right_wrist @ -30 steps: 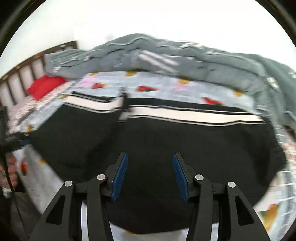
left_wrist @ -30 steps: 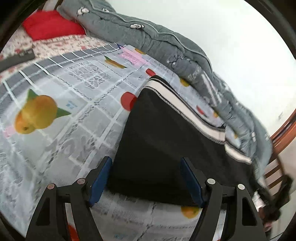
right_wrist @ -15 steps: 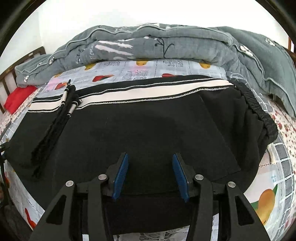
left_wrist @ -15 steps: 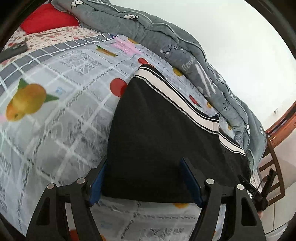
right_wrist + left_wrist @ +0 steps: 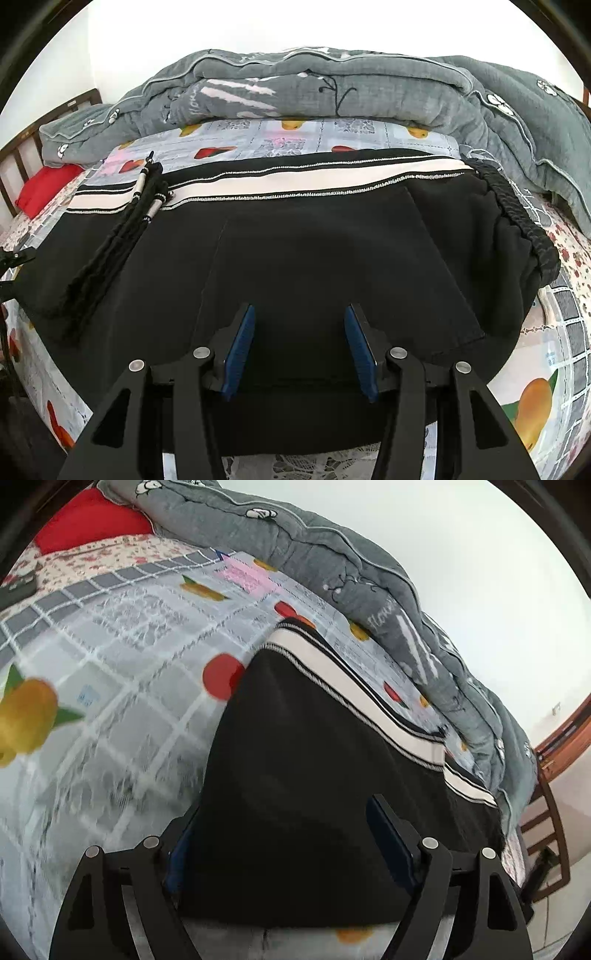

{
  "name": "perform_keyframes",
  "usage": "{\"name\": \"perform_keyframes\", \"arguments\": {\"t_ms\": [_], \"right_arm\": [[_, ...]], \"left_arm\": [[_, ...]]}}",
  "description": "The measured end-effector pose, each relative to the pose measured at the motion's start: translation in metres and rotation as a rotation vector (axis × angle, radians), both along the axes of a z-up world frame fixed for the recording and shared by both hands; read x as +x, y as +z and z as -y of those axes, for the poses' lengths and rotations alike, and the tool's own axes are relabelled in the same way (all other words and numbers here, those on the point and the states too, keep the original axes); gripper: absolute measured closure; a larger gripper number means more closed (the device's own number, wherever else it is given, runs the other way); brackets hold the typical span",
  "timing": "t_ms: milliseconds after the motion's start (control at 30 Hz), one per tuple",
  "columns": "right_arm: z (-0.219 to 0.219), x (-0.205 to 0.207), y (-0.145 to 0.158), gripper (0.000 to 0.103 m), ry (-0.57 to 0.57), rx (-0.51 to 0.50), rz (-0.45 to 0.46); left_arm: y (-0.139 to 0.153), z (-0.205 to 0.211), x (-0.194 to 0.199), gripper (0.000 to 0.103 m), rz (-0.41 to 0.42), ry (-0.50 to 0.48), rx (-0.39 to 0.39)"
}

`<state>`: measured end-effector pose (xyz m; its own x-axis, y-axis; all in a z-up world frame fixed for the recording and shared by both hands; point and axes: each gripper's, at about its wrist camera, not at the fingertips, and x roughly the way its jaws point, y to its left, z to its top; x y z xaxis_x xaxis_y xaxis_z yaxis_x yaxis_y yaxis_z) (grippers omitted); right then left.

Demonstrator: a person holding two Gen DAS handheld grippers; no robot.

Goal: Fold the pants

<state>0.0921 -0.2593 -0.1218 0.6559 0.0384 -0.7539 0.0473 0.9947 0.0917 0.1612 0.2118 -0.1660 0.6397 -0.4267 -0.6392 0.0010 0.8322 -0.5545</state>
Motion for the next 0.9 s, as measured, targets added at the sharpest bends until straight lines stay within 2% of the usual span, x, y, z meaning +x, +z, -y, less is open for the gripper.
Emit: {"name": "perform_keyframes", "arguments": {"t_ms": [167,233,333,567,800,900], "right_arm": [[-0.003,-0.002,-0.002,0.052,-0.005,-0.015,0.014],[-0.003,-0.002,-0.002,0.052,-0.003,-0.018,0.017],[-0.003,-0.003,-0.001,0.052,-0.002,-0.016,0.017],[0.0,-0.007,0.003,0.052,-0.008,0.009,-0.001],[0.008,-0.02,0.011,0.052,-0.037,0.016,0.004],[0.012,-0.026,0.017,0.052,-0.039,0.025,0.022]], "left_arm": [[-0.004,-0.006,-0.031,0.023,0.006,-0.028,-0.066],[-0.005,-0.005,-0.035,0.023,0.013,-0.03,-0.068],[-0.006,-0.002,-0.027,0.023,0.017,-0.03,-0.057],[-0.009,-0.003,0.004,0.022,0.039,0.024,-0.119],[-0.011,-0.002,-0.026,0.024,0.035,0.02,-0.157],[-0.011,0.002,-0.027,0.029,0.025,0.062,-0.141]]}}
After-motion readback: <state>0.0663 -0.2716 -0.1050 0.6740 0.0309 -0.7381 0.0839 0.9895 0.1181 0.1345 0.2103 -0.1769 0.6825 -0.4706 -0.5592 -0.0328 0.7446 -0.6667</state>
